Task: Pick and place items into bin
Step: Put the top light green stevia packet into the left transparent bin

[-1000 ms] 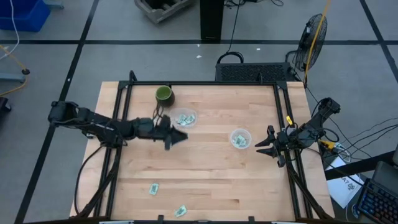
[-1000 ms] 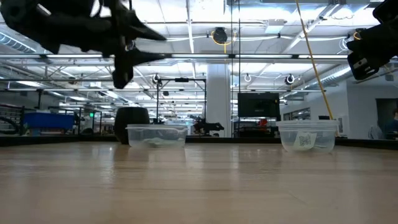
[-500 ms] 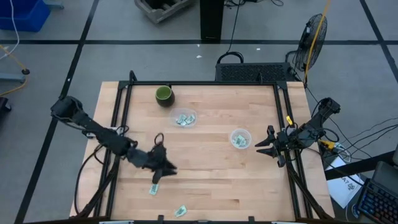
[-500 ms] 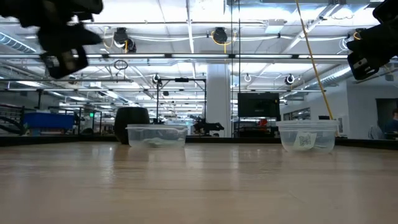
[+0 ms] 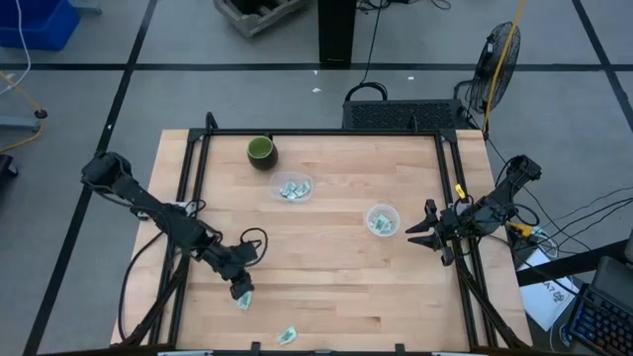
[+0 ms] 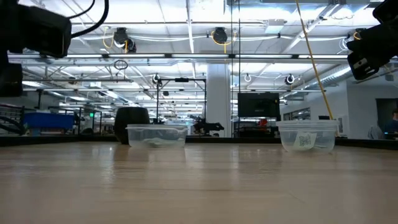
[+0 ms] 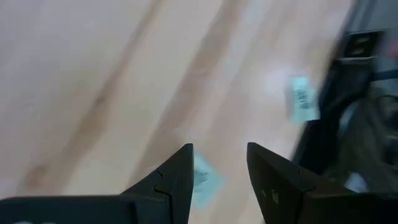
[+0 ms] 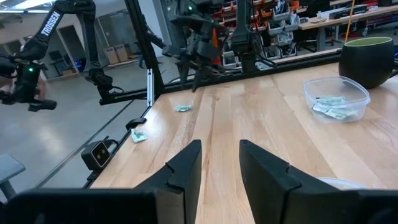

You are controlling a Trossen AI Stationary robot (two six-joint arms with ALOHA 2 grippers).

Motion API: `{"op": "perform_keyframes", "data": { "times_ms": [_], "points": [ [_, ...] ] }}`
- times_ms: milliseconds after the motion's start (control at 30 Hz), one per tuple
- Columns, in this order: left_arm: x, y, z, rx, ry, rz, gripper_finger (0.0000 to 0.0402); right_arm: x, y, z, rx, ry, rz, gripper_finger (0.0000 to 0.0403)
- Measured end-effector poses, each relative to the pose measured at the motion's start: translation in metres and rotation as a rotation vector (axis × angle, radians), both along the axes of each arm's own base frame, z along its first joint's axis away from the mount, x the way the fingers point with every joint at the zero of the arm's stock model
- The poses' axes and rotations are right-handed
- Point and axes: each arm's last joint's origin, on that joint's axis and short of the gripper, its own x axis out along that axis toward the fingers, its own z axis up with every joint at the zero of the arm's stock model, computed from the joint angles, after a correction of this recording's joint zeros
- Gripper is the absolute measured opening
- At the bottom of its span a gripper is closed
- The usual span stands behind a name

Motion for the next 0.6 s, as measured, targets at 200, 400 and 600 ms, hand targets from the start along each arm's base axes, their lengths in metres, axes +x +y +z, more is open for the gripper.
{"op": "perform_keyframes", "data": {
  "times_ms": [200, 400, 600],
  "points": [
    [-0.0075, 0.0057, -0.0064, 0.070, 0.093, -0.010, 0.0154, 0.0000, 0.0000, 0.0000, 0.000, 0.000, 0.000, 0.0100],
    [-0.0076, 0.0059, -0.0076, 0.075, 0.080, -0.028, 0.0154, 0.0000, 0.0000, 0.0000, 0.000, 0.000, 0.000, 0.0100],
    [-0.0080, 0.0071, -0.0095, 0.060, 0.096, -0.014, 0.0154, 0.0000, 0.0000, 0.0000, 0.000, 0.000, 0.000, 0.0100]
  ]
}}
